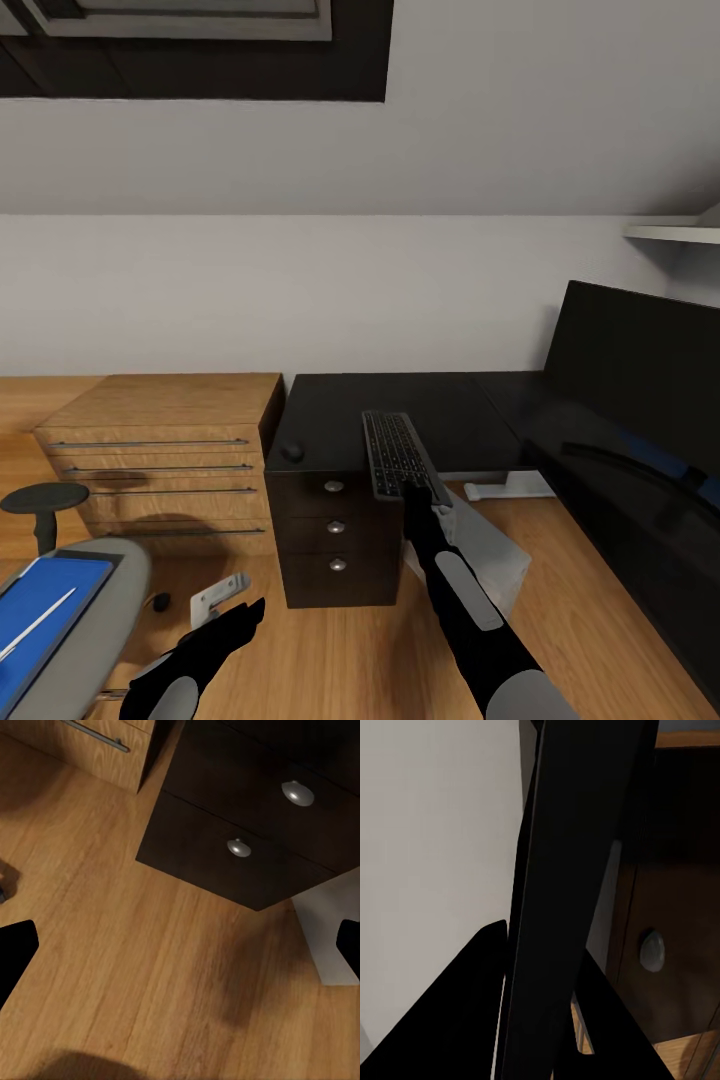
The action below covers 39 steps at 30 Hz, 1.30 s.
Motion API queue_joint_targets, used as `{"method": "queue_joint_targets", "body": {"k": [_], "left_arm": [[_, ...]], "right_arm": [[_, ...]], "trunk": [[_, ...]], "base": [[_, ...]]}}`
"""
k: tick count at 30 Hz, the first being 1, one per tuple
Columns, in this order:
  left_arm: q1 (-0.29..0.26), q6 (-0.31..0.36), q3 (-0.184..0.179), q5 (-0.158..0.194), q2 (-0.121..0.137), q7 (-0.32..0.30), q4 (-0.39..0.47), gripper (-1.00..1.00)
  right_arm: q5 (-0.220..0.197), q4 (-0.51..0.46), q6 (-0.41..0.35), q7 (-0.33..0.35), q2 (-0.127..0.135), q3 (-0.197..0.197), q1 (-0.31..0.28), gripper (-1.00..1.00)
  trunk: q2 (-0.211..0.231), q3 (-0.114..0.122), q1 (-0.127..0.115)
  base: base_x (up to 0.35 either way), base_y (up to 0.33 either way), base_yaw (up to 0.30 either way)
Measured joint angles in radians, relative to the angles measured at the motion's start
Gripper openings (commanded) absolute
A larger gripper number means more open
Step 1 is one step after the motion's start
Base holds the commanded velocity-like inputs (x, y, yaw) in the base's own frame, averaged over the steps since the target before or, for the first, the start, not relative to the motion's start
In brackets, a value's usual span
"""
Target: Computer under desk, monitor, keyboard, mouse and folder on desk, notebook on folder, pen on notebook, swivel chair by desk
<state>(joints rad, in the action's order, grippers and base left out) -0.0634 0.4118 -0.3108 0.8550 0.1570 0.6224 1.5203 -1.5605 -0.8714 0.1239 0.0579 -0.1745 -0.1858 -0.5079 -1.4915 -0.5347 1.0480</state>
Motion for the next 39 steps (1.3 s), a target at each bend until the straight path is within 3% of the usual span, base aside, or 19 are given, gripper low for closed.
{"method": "queue_joint_targets", "body": {"k": [7,17,39], "left_arm": [[0.0,0.0,0.001,0.0,0.0,0.001,0.001,1.0],[0.0,0.0,0.001,0.0,0.0,0.001,0.004,1.0],[0.0,0.0,0.006,0.0,0.002,0.001,0.009,1.0]], "right_arm": [[0.0,0.0,0.0,-0.002,0.0,-0.007,0.0,-1.0],[0.003,0.0,0.001,-0.016,0.0,-0.072,0.0,-1.0],[0.008,0.007,0.007,-0.022,0.0,-0.091,0.0,-1.0]], "trunk": [[0.0,0.0,0.0],[0.0,0.0,0.0],[0.0,0.007,0.0]], "base": [[0.0,0.0,0.0],[0.165,0.039,0.0],[0.036,0.002,0.035]]}}
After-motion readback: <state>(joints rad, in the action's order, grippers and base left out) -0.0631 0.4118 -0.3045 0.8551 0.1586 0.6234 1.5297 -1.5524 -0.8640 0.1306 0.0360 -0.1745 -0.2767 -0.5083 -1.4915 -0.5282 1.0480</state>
